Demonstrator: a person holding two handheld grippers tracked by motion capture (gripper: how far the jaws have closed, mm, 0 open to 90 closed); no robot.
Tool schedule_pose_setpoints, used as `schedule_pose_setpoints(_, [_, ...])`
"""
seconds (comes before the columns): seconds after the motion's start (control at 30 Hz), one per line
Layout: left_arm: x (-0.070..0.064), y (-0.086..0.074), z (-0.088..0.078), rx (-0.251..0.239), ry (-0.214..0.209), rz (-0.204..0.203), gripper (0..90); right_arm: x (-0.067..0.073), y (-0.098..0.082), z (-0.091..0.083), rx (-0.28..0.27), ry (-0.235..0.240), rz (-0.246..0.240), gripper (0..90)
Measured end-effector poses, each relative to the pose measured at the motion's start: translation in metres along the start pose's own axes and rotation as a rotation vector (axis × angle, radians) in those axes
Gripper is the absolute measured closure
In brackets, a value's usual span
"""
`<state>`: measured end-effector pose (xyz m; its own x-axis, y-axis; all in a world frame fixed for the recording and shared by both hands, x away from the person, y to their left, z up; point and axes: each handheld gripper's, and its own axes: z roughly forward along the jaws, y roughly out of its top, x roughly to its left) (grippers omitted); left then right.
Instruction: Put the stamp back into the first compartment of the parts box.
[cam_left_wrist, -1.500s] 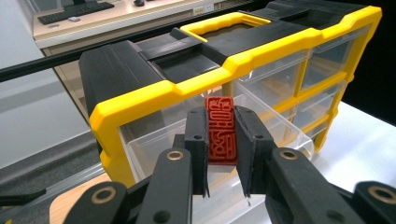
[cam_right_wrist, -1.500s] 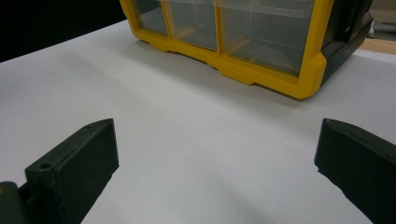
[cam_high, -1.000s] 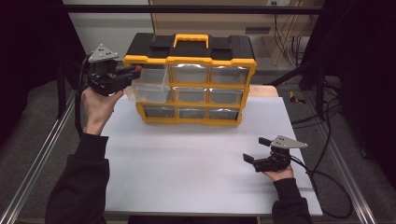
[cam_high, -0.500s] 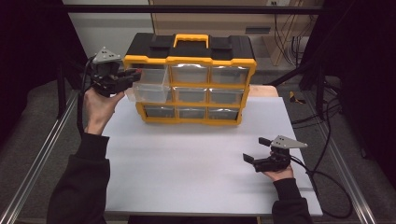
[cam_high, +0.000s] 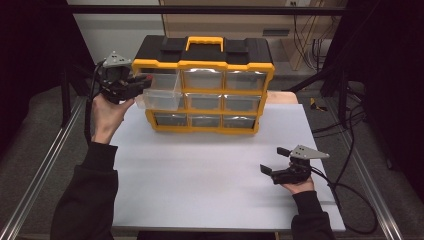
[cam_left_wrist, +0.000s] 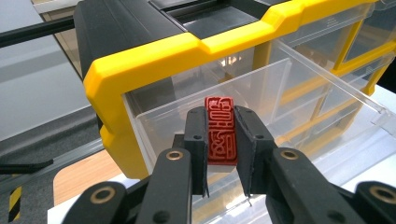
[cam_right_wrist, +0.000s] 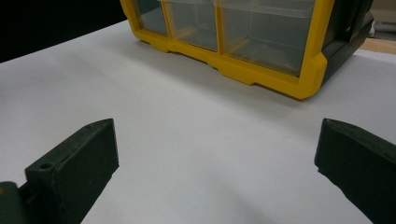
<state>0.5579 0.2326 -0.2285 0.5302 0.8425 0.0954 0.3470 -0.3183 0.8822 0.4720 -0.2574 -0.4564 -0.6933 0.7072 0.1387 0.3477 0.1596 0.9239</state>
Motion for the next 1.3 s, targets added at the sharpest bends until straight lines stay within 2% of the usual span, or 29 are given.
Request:
schedule_pose_setpoints(0.13, [0.0,-0.001,0.0,-0.012,-0.005,-0.006,75.3,0.0,0.0,0.0,0.0,0.0,0.0,0.2])
schedule_pose_setpoints(0.17, [0.001,-0.001,0.0,-0.02,0.005,0.003,75.1,0.0,0.0,0.0,-0.001,0.0,0.0,0.2])
schedule_pose_setpoints(0.37, [0.005,-0.002,-0.008,-0.064,-0.012,-0.044,68.2,0.0,0.0,0.0,0.001,-0.001,0.0,0.2])
schedule_pose_setpoints(0.5, [0.007,-0.003,-0.017,-0.106,-0.032,-0.063,59.5,0.0,0.0,0.0,0.0,-0.001,0.001,0.2])
schedule_pose_setpoints(0.67, [0.008,-0.003,-0.025,-0.121,-0.064,-0.081,46.6,0.0,0.0,0.0,-0.001,-0.002,0.0,0.2])
schedule_pose_setpoints(0.87, [0.006,-0.006,-0.037,-0.16,-0.07,-0.066,34.6,0.0,0.0,0.0,0.002,-0.002,-0.001,0.2])
schedule_pose_setpoints(1.03, [0.004,-0.011,-0.045,-0.189,-0.123,-0.053,22.7,0.0,0.0,0.0,0.0,-0.002,0.0,0.2])
schedule_pose_setpoints(1.17, [0.001,-0.015,-0.052,-0.21,-0.124,-0.048,13.0,0.0,0.0,0.0,-0.001,-0.003,0.0,0.2])
schedule_pose_setpoints(1.3, [-0.002,-0.021,-0.057,-0.214,-0.105,-0.032,5.7,0.0,0.0,0.0,-0.001,-0.003,0.001,0.2])
